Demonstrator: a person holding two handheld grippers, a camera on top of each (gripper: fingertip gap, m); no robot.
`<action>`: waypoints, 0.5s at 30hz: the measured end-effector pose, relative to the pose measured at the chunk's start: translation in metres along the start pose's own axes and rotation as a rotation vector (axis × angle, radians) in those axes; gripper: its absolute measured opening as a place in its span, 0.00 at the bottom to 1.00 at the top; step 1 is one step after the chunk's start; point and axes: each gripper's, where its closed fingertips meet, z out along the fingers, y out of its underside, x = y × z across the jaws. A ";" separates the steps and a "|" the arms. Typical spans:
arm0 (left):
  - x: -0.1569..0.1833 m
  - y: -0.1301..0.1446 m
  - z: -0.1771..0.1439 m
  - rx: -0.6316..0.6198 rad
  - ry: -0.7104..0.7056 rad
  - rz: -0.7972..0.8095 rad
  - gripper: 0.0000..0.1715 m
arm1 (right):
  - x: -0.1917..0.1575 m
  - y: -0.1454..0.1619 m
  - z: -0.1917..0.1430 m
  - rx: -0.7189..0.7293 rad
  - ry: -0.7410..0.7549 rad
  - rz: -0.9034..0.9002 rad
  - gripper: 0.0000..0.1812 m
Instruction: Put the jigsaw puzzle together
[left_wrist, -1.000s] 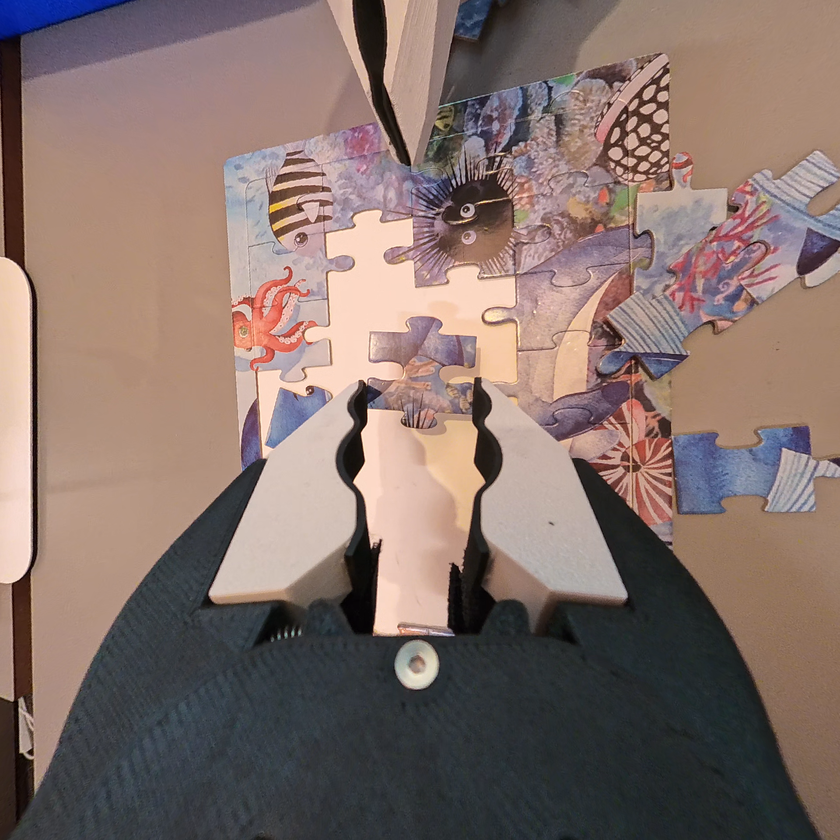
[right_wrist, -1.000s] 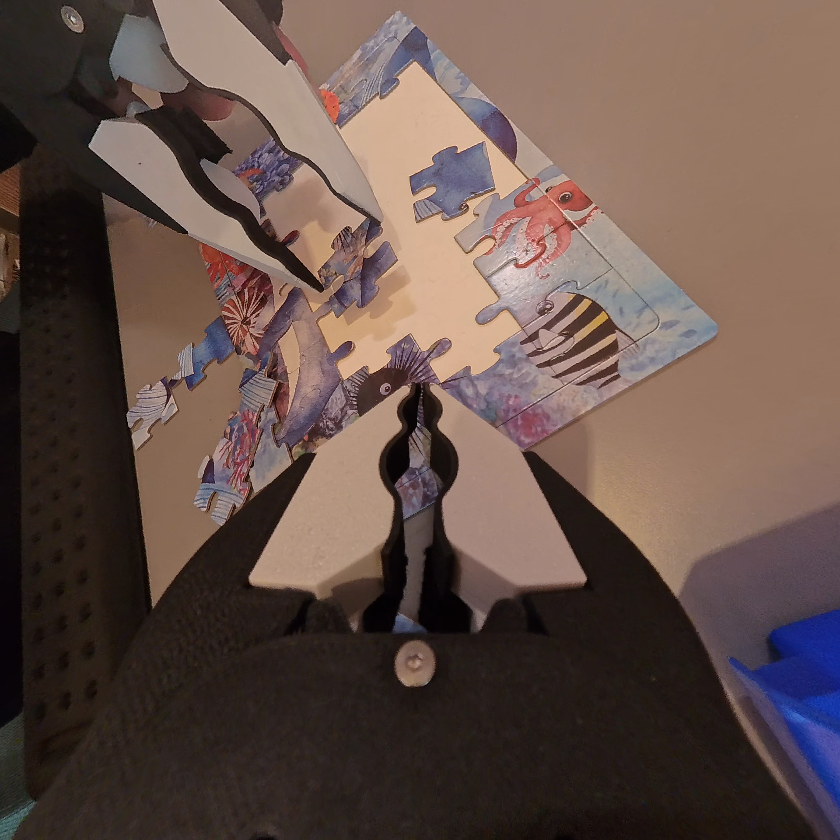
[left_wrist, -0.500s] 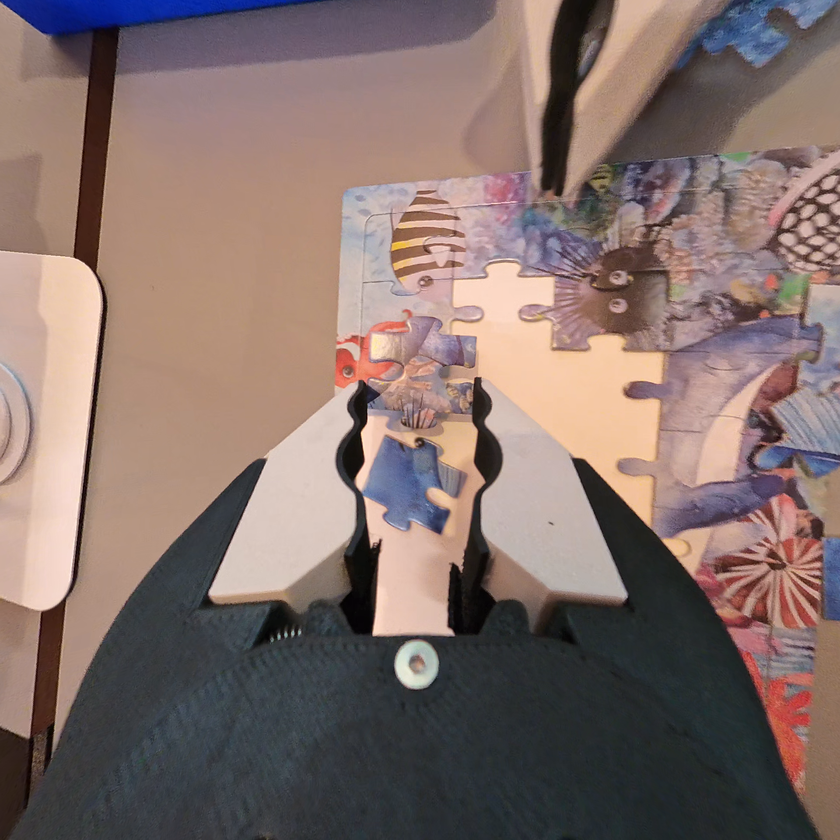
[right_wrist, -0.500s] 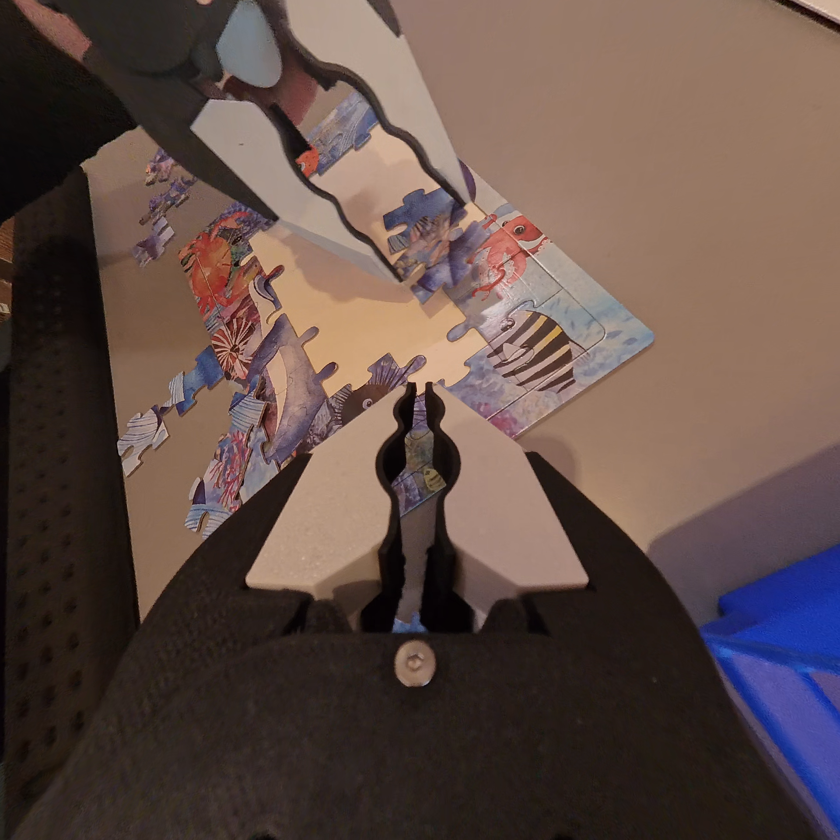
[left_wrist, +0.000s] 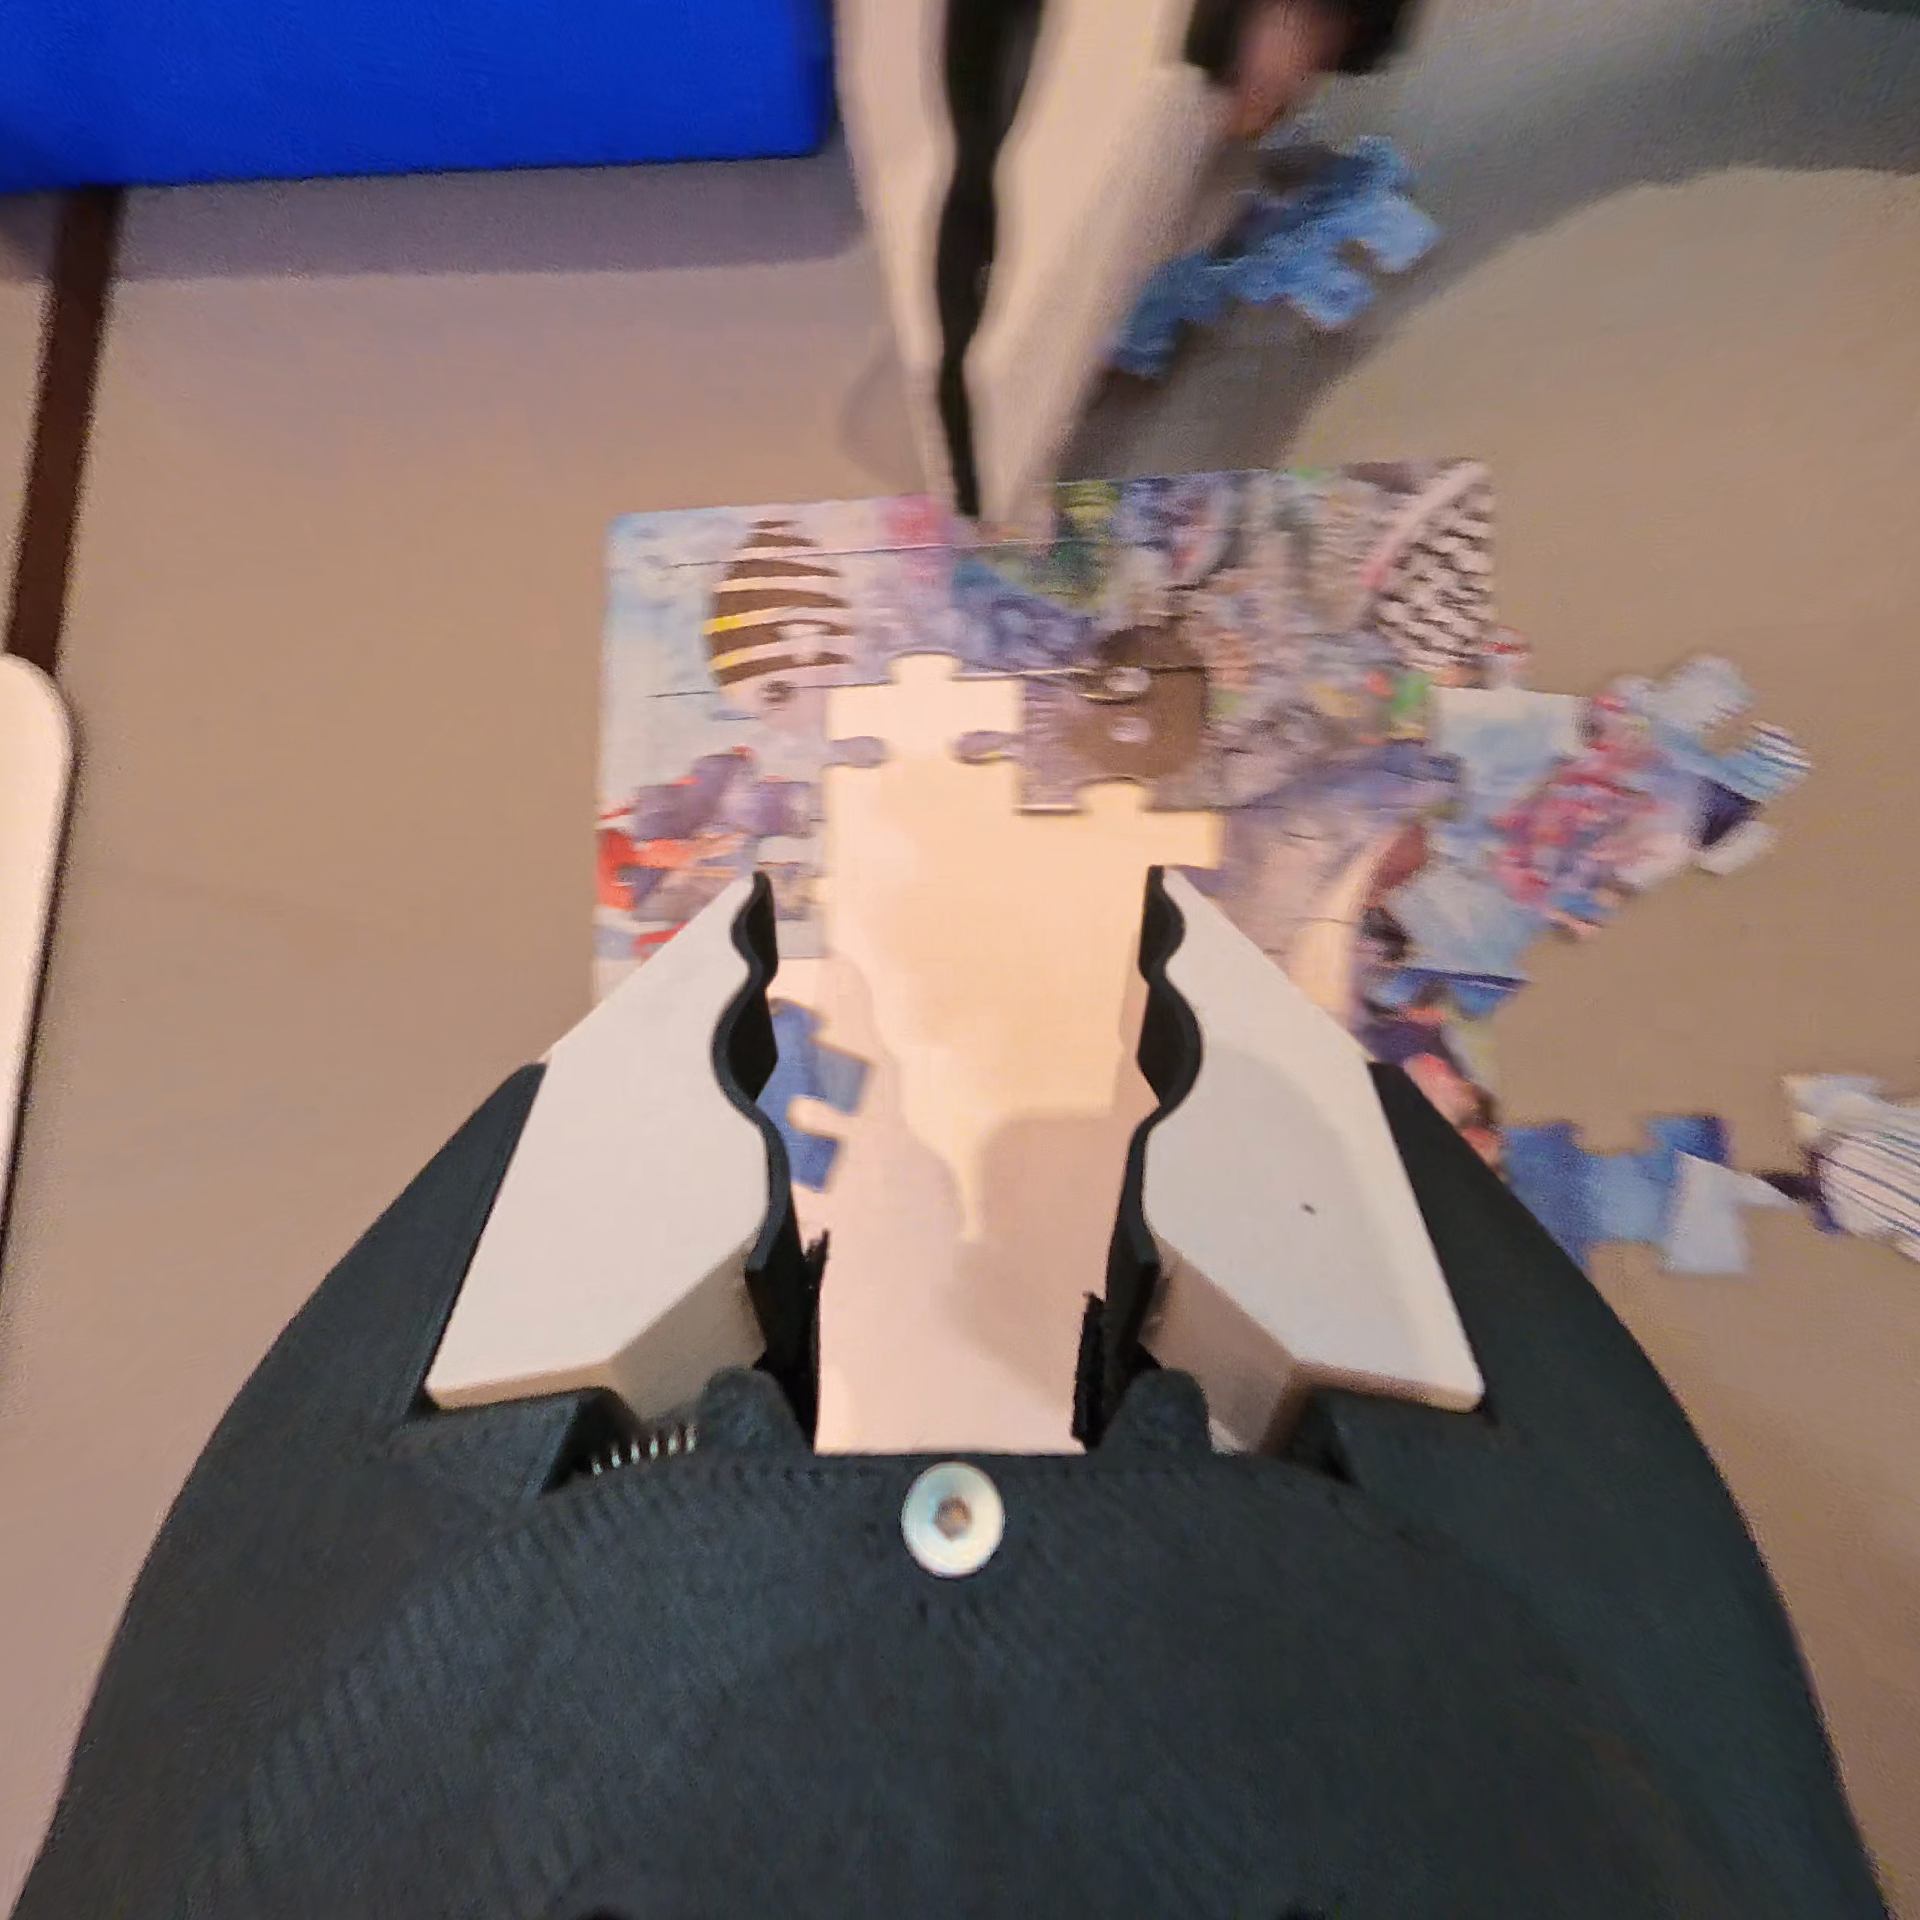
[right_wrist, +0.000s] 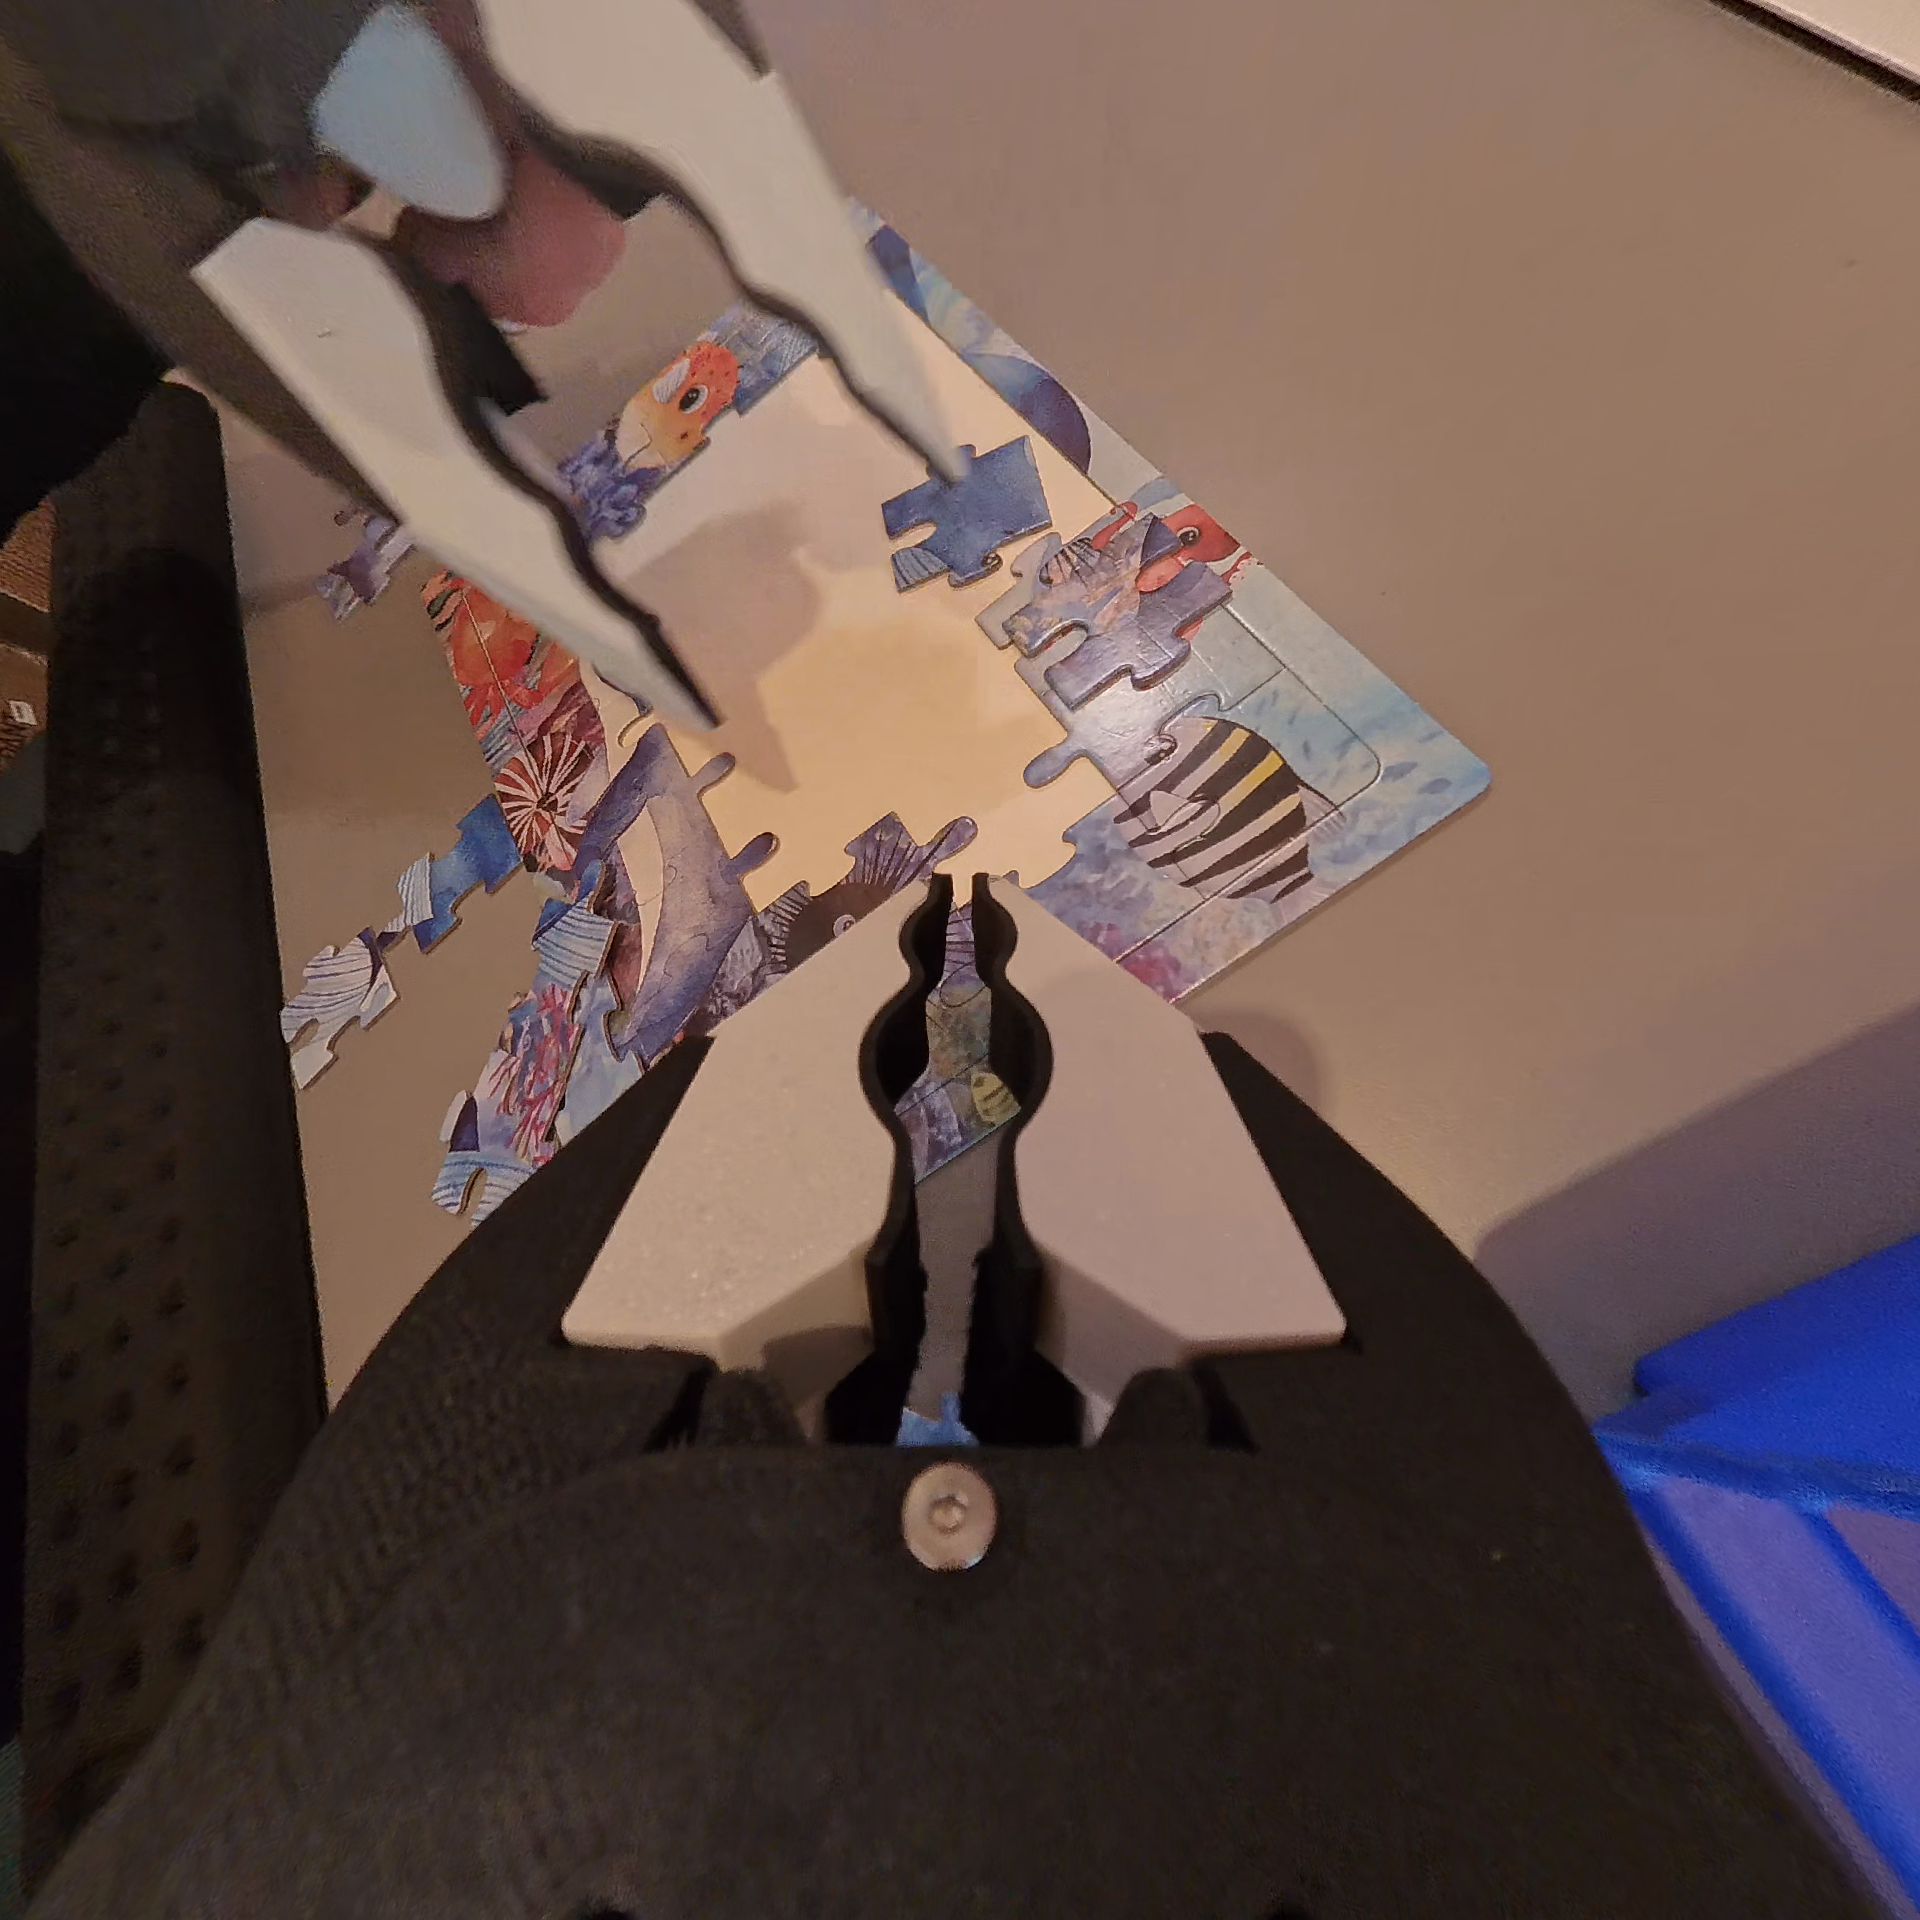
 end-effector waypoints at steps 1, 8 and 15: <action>0.014 -0.001 -0.003 -0.001 0.020 0.019 0.40 | 0.000 0.000 0.000 -0.002 0.000 0.000 0.01; 0.105 0.000 -0.003 -0.003 0.094 0.227 0.36 | -0.001 0.002 0.003 -0.011 -0.001 -0.002 0.01; 0.112 0.023 0.016 -0.107 0.078 0.317 0.29 | -0.002 0.001 0.003 -0.008 -0.003 -0.006 0.01</action>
